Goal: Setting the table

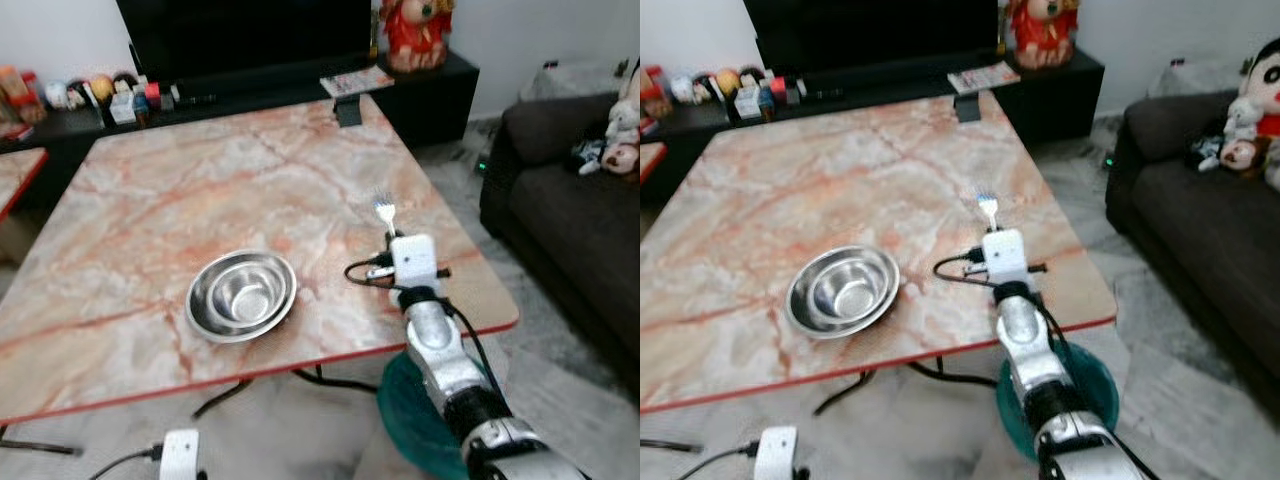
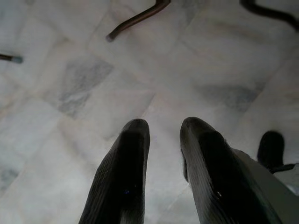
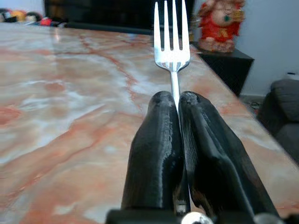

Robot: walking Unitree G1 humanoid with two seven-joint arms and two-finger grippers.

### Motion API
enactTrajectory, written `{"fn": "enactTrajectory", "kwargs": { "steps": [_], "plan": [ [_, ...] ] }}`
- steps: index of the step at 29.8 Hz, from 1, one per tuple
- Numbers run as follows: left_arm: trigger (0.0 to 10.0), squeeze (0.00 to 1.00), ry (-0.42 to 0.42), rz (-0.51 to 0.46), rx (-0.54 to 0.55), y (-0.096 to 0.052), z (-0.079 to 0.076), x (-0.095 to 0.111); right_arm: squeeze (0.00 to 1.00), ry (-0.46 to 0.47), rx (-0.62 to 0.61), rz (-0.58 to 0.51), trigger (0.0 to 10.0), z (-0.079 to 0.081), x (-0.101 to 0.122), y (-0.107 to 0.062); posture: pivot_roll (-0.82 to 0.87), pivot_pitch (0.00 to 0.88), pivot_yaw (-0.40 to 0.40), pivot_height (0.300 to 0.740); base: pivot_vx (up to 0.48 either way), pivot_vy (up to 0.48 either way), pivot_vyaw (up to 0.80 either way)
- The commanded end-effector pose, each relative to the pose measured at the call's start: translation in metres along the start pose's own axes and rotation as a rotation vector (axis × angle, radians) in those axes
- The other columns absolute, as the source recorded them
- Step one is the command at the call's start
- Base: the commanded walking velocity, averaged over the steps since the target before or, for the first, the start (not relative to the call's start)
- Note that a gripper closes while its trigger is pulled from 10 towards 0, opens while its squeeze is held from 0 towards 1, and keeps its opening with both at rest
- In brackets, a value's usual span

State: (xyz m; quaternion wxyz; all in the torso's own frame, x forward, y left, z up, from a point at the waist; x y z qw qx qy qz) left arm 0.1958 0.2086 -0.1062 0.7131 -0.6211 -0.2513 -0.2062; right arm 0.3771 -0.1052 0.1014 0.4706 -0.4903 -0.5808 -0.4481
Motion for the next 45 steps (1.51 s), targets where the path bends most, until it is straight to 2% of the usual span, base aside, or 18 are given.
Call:
{"fn": "enactTrajectory", "kwargs": {
  "steps": [1,5,10,16,22,25,32,36,45],
  "plan": [
    [10.0,0.00,-0.004,0.021,0.032,-0.002,0.012,-0.008,0.00,0.020,0.056,-0.009,10.0,0.017,0.003,-0.001,0.00,0.019,0.066,0.740,0.000,0.000,0.00],
    [10.0,0.00,-0.003,0.022,0.034,-0.002,0.013,-0.008,0.00,0.037,0.083,0.005,10.0,0.025,0.000,-0.005,0.00,0.022,0.064,0.740,0.000,0.000,0.00],
    [10.0,0.00,-0.002,0.025,0.033,-0.002,0.013,-0.009,0.00,0.055,0.086,0.093,10.0,0.033,-0.015,-0.012,0.00,0.022,0.065,0.740,0.000,0.000,0.00],
    [10.0,0.00,0.000,0.024,0.033,-0.002,0.013,-0.008,0.00,0.123,0.032,0.185,10.0,0.030,-0.027,-0.012,0.00,0.023,0.067,0.740,0.000,0.000,0.00],
    [10.0,0.00,0.000,0.024,0.036,-0.002,0.014,-0.007,0.00,0.135,0.021,0.232,10.0,0.029,-0.029,-0.009,0.00,0.021,0.067,0.740,0.000,0.000,0.00],
    [10.0,0.00,0.000,0.026,0.036,-0.002,0.015,-0.007,0.00,0.149,-0.006,0.296,10.0,0.026,-0.035,-0.008,0.00,0.020,0.066,0.740,0.000,0.000,0.00],
    [10.0,0.00,0.004,0.028,0.039,-0.002,0.016,-0.008,0.00,0.179,0.014,0.322,10.0,0.031,-0.035,-0.006,0.01,0.023,0.066,0.740,0.000,0.000,0.00],
    [10.0,0.00,0.005,0.029,0.042,-0.002,0.017,-0.008,0.00,0.240,0.026,0.337,10.0,0.037,-0.033,-0.005,0.01,0.023,0.066,0.740,0.000,0.000,0.00],
    [10.0,0.00,0.011,0.028,0.046,-0.002,0.019,-0.007,0.00,0.250,0.044,0.357,10.0,0.045,-0.032,-0.004,0.01,0.023,0.065,0.740,0.000,0.000,0.00]
  ]
}}
Point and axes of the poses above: a point about 5 cm out from each wrist's last joint towards the gripper, its own y axis pointing out of the wrist towards the gripper, its own x axis along the axis of the wrist's last joint, z = x × y, the point moved 3 cm from there along y, pointing out of the wrist towards the gripper, and after that the axes turned 2 degrees about y, right-handed, at the moved point
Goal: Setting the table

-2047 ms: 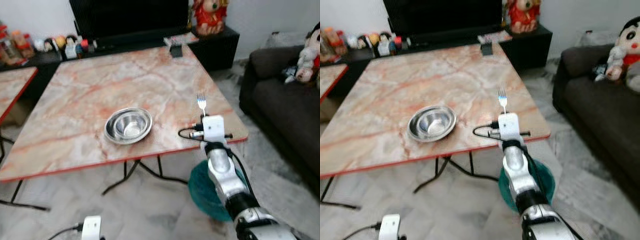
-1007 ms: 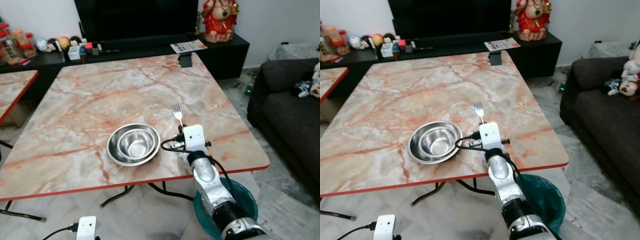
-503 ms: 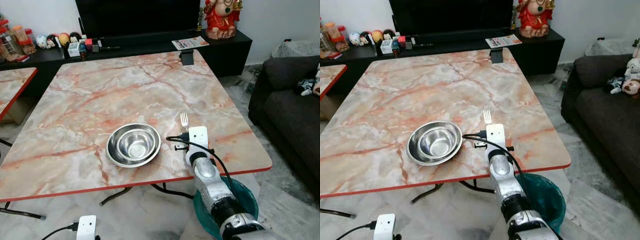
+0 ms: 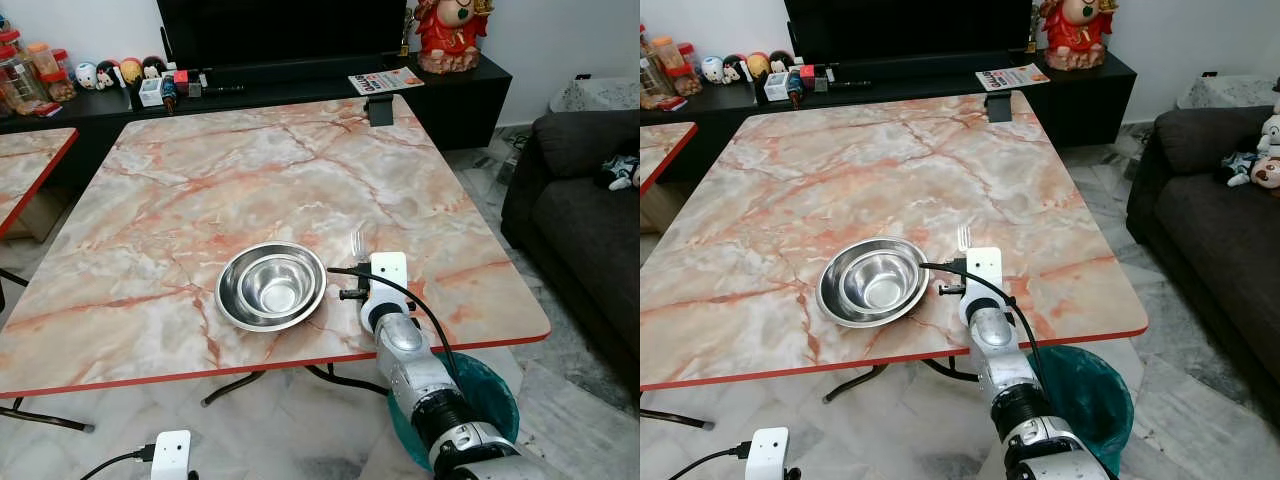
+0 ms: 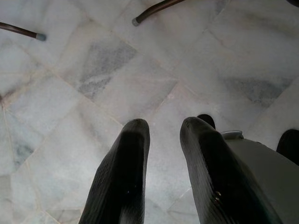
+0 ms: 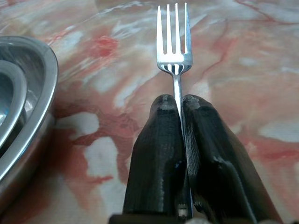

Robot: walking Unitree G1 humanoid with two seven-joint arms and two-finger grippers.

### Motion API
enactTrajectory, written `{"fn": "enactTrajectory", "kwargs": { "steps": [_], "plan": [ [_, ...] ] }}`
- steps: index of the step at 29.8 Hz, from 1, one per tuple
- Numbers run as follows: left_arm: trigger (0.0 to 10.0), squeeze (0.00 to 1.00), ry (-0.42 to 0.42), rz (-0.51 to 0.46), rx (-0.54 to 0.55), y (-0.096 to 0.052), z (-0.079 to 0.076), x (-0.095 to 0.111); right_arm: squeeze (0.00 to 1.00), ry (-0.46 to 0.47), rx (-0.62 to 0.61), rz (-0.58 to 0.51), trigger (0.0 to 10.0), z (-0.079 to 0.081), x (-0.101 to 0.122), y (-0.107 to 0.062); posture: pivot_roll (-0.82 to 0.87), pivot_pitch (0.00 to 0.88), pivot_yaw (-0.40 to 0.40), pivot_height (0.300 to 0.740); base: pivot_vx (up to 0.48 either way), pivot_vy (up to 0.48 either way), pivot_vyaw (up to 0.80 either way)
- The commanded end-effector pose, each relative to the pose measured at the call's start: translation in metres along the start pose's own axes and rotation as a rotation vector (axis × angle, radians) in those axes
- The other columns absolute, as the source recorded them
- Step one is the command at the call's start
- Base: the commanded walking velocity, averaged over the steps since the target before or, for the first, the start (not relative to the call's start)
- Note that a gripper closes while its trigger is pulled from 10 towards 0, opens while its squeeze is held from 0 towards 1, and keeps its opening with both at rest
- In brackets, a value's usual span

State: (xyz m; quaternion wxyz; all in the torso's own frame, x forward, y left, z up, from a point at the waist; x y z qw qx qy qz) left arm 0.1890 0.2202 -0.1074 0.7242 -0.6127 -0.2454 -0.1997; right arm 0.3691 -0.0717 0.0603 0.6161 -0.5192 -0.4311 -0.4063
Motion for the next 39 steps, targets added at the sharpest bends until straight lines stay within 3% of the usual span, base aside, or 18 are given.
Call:
{"fn": "enactTrajectory", "kwargs": {
  "steps": [1,8,25,27,30,31,33,34,35,36,39],
  "plan": [
    [10.0,0.00,0.001,0.011,0.019,0.000,0.007,-0.001,0.00,0.004,0.014,0.007,10.0,0.006,0.002,0.001,0.01,0.023,0.065,0.740,0.000,0.000,0.00],
    [10.0,0.00,0.001,0.016,0.018,0.000,0.007,-0.003,0.00,-0.049,-0.009,0.062,10.0,0.002,-0.006,0.002,0.01,0.028,0.066,0.740,0.000,0.000,0.00],
    [10.0,0.00,-0.004,0.026,0.017,-0.001,0.006,-0.006,0.00,-0.060,0.008,0.095,10.0,0.007,-0.012,0.002,0.01,0.030,0.057,0.740,0.000,0.000,0.00],
    [10.0,0.00,-0.004,0.027,0.017,-0.001,0.006,-0.007,0.19,-0.059,0.011,0.094,10.0,0.008,-0.011,0.002,0.01,0.031,0.058,0.740,0.000,0.000,0.00],
    [10.0,0.00,-0.006,0.026,0.018,-0.001,0.006,-0.007,0.23,-0.065,0.010,0.093,10.0,0.007,-0.011,0.002,0.01,0.032,0.056,0.740,0.000,0.000,0.00],
    [10.0,0.00,-0.007,0.026,0.018,-0.001,0.006,-0.007,0.62,-0.065,0.008,0.092,10.0,0.007,-0.011,0.002,0.01,0.033,0.057,0.740,0.000,0.000,0.00],
    [10.0,0.00,-0.007,0.026,0.018,-0.001,0.006,-0.007,0.62,-0.064,0.007,0.092,10.0,0.007,-0.011,0.002,0.01,0.033,0.057,0.740,0.000,0.000,0.00],
    [10.0,0.00,-0.005,0.026,0.019,-0.001,0.007,-0.007,0.68,-0.062,0.004,0.091,10.0,0.007,-0.011,0.002,0.01,0.033,0.058,0.740,0.000,0.000,0.00],
    [10.0,0.00,-0.005,0.026,0.019,-0.001,0.007,-0.007,0.95,-0.059,-0.001,0.090,10.0,0.006,-0.011,0.002,0.01,0.033,0.058,0.740,0.000,0.000,0.00],
    [10.0,0.00,-0.004,0.026,0.019,-0.001,0.007,-0.007,1.00,-0.059,-0.004,0.090,10.0,0.006,-0.011,0.002,0.01,0.033,0.059,0.740,0.000,0.000,0.00],
    [10.0,0.00,-0.003,0.027,0.020,-0.001,0.007,-0.007,1.00,-0.059,-0.009,0.092,10.0,0.004,-0.011,0.002,0.01,0.033,0.060,0.740,0.000,0.000,0.00]
  ]
}}
Point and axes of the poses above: a point about 5 cm out from each wrist's last joint towards the gripper, its own y axis pointing out of the wrist towards the gripper, its own x axis along the axis of the wrist's last joint, z = x × y, the point moved 3 cm from there along y, pointing out of the wrist towards the gripper, and after that the axes turned 2 degrees about y, right-handed, at the moved point
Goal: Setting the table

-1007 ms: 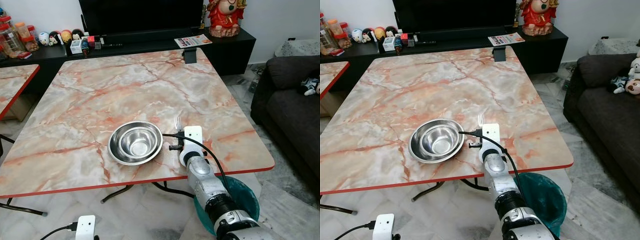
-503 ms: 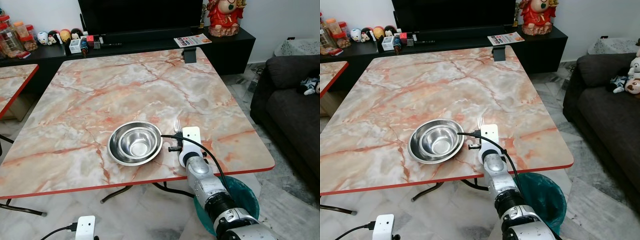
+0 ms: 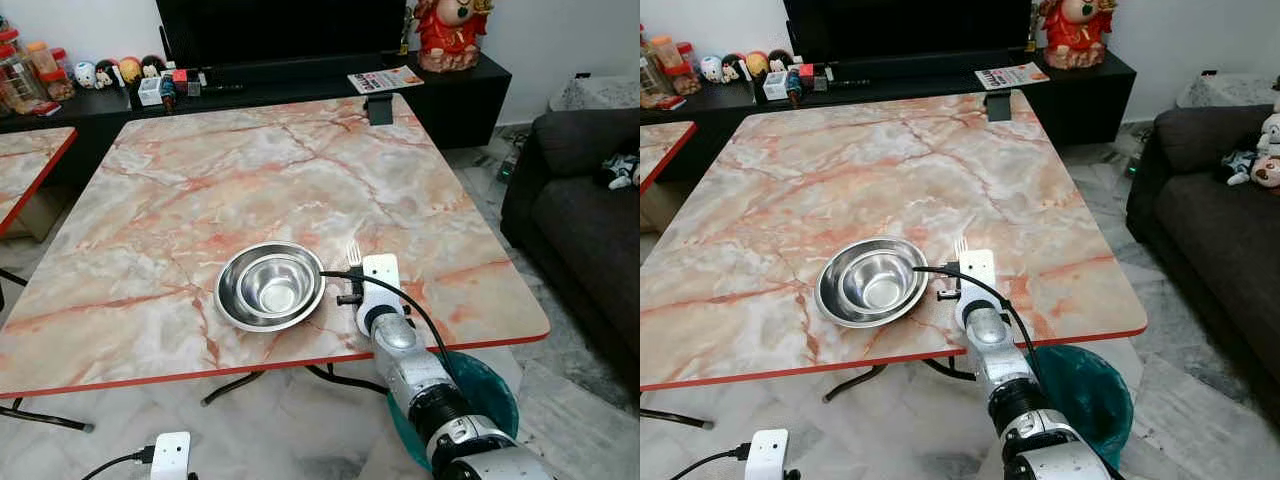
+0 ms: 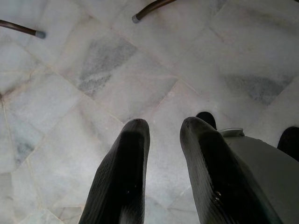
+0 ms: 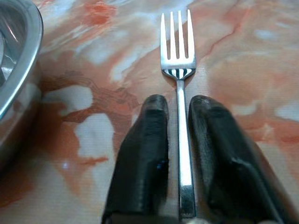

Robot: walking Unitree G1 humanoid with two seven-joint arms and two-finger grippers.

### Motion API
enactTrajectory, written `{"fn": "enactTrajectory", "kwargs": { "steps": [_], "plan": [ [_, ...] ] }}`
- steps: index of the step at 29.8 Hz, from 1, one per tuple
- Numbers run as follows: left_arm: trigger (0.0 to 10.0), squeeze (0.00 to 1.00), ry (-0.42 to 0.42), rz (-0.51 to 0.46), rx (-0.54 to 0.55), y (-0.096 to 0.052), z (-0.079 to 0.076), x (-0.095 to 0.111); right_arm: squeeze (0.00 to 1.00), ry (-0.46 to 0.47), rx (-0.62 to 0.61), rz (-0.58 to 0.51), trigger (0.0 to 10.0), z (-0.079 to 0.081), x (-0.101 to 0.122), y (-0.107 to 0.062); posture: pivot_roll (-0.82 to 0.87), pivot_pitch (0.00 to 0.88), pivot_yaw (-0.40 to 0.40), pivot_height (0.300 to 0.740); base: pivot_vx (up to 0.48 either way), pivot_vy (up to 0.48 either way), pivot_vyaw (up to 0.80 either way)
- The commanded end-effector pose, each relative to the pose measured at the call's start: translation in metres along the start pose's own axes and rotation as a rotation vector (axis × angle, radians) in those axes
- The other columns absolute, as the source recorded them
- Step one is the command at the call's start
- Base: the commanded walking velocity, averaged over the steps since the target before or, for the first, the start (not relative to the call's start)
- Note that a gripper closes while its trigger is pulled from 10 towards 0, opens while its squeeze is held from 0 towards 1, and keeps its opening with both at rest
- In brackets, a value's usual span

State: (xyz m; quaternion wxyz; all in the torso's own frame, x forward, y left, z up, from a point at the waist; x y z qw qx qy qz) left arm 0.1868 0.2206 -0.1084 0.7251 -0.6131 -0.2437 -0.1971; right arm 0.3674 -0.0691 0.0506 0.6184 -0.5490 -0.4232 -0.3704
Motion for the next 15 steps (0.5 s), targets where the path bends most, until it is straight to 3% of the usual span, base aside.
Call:
{"fn": "enactTrajectory", "kwargs": {
  "steps": [1,4,5,7,8,15],
  "plan": [
    [10.0,0.00,-0.002,0.020,0.021,-0.0007,0.0073,-0.0043,1.00,-0.011,0.001,0.013,10.0,0.0021,-0.0015,0.0003,0.01,0.033,0.060,0.740,0.000,0.000,0.00],
    [10.0,0.00,-0.004,0.019,0.027,-0.0006,0.0090,-0.0036,1.00,-0.015,-0.002,0.018,10.0,0.0023,-0.0024,0.0002,0.02,0.032,0.060,0.740,0.000,0.000,0.00],
    [10.0,0.00,-0.004,0.018,0.028,-0.0006,0.0093,-0.0035,0.93,-0.016,-0.002,0.019,10.0,0.0024,-0.0025,0.0002,0.02,0.032,0.061,0.740,0.000,0.000,0.00],
    [10.0,0.00,-0.005,0.018,0.028,-0.0006,0.0096,-0.0034,0.93,-0.016,-0.003,0.019,10.0,0.0025,-0.0025,0.0002,0.02,0.032,0.061,0.740,0.000,0.000,0.00],
    [10.0,0.00,-0.005,0.018,0.029,-0.0006,0.0100,-0.0034,0.00,-0.016,-0.007,0.017,10.0,0.0025,-0.0023,0.0002,0.02,0.032,0.062,0.740,0.000,0.000,0.00],
    [10.0,0.00,-0.004,0.022,0.031,-0.0009,0.0112,-0.0046,0.00,0.004,-0.027,-0.034,10.0,-0.0006,0.0045,-0.0004,0.02,0.031,0.064,0.740,0.000,0.000,0.00]
  ]
}}
Point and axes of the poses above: a point about 5 cm out from each wrist's last joint towards the gripper, its own y axis pointing out of the wrist towards the gripper, its own x axis along the axis of the wrist's last joint, z = x × y, the point moved 3 cm from there along y, pointing out of the wrist towards the gripper, and after that the axes turned 2 degrees about y, right-handed, at the moved point
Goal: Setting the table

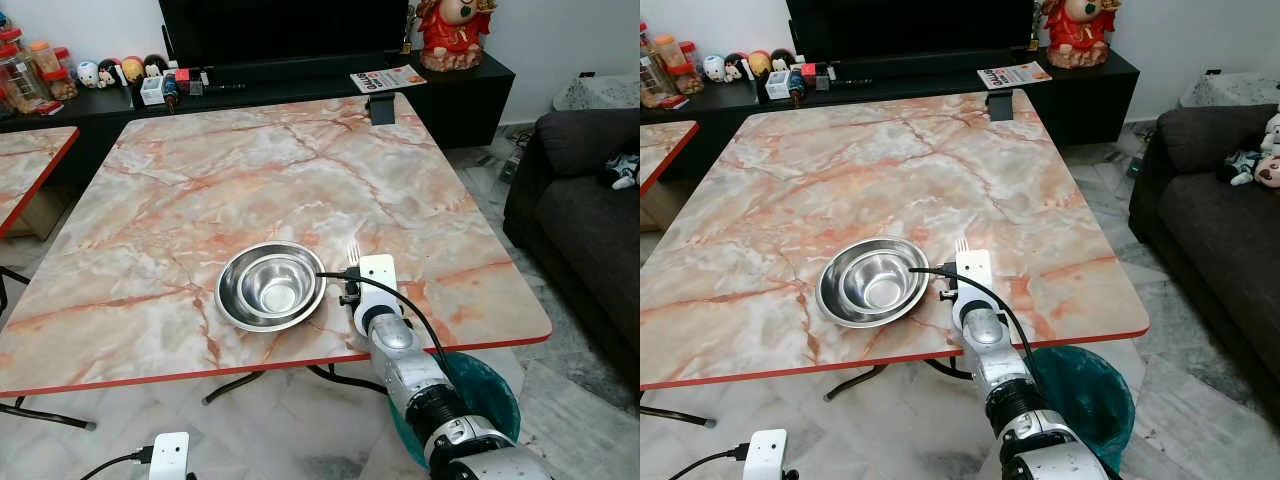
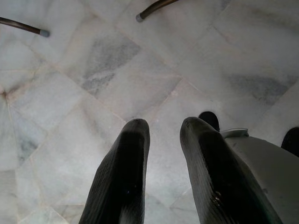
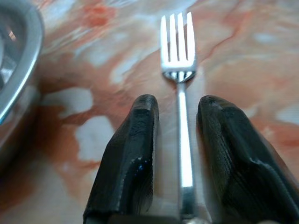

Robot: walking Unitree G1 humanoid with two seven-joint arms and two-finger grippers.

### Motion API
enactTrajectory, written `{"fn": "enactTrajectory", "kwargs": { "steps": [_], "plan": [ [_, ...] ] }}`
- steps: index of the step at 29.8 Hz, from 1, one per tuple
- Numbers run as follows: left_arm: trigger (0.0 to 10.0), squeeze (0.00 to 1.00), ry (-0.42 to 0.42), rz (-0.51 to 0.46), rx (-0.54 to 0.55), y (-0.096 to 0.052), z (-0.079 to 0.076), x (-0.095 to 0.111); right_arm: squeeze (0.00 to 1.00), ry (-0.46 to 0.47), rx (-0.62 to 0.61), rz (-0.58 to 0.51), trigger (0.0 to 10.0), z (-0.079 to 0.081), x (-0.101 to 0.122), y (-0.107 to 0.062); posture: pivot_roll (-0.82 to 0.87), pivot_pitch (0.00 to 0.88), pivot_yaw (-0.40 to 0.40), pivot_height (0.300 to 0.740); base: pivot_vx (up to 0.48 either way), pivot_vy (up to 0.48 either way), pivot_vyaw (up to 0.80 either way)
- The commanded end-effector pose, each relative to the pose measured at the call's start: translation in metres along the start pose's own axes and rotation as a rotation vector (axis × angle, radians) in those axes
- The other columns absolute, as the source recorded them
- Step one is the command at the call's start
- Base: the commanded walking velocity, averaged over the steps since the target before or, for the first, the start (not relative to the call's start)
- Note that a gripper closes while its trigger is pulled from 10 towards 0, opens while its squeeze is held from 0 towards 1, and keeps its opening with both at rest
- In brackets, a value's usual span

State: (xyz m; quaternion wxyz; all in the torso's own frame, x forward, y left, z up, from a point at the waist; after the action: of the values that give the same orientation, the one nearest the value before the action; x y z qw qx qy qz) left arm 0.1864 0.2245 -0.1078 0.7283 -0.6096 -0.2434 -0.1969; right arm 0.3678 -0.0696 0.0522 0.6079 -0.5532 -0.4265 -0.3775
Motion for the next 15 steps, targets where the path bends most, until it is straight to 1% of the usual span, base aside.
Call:
{"fn": "enactTrajectory", "kwargs": {
  "steps": [1,2,6,11,12,13,14,15],
  "plan": [
    [10.0,0.00,-0.006,0.022,0.022,-0.001,0.007,-0.005,0.00,0.013,-0.008,-0.024,10.0,-0.001,0.004,0.000,0.02,0.031,0.064,0.740,0.000,0.000,0.00],
    [10.0,0.00,-0.006,0.022,0.023,-0.001,0.008,-0.004,0.00,0.017,-0.010,-0.050,10.0,0.000,0.008,0.000,0.02,0.029,0.068,0.740,0.000,0.000,0.00],
    [10.0,0.00,-0.004,0.022,0.022,-0.001,0.008,-0.004,0.00,0.023,0.000,-0.086,10.0,0.001,0.014,-0.001,0.02,0.029,0.070,0.740,0.000,0.000,0.00],
    [10.0,0.00,-0.003,0.021,0.021,-0.001,0.008,-0.004,0.00,0.033,0.001,-0.106,10.0,0.001,0.016,-0.001,0.02,0.029,0.070,0.740,0.000,0.000,0.00],
    [10.0,0.00,-0.003,0.018,0.022,0.000,0.008,-0.003,0.00,0.055,0.015,-0.145,10.0,0.004,0.023,-0.002,0.01,0.026,0.071,0.740,0.000,0.000,0.00],
    [10.0,0.00,-0.002,0.017,0.023,0.000,0.008,-0.003,0.00,0.056,0.019,-0.167,10.0,0.004,0.026,-0.003,0.01,0.026,0.071,0.740,0.000,0.000,0.00],
    [10.0,0.00,-0.002,0.017,0.023,0.000,0.008,-0.002,0.00,0.056,0.021,-0.182,10.0,0.004,0.028,-0.003,0.01,0.026,0.071,0.740,0.000,0.000,0.00],
    [10.0,0.00,-0.002,0.016,0.023,0.000,0.008,-0.002,0.00,0.033,0.020,-0.231,10.0,0.004,0.035,-0.005,0.01,0.025,0.071,0.740,0.000,0.000,0.00]
  ]
}}
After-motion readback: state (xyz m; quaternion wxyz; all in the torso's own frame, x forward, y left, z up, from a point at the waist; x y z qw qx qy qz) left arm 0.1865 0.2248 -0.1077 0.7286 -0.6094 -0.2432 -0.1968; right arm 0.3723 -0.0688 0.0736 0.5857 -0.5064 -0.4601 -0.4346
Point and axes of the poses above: a point about 5 cm out from each wrist's last joint towards the gripper, its own y axis pointing out of the wrist towards the gripper, its own x axis along the axis of the wrist's last joint, z = x × y, the point moved 3 cm from there along y, pointing out of the wrist towards the gripper, and after that the axes turned 2 degrees about y, right-handed, at the moved point
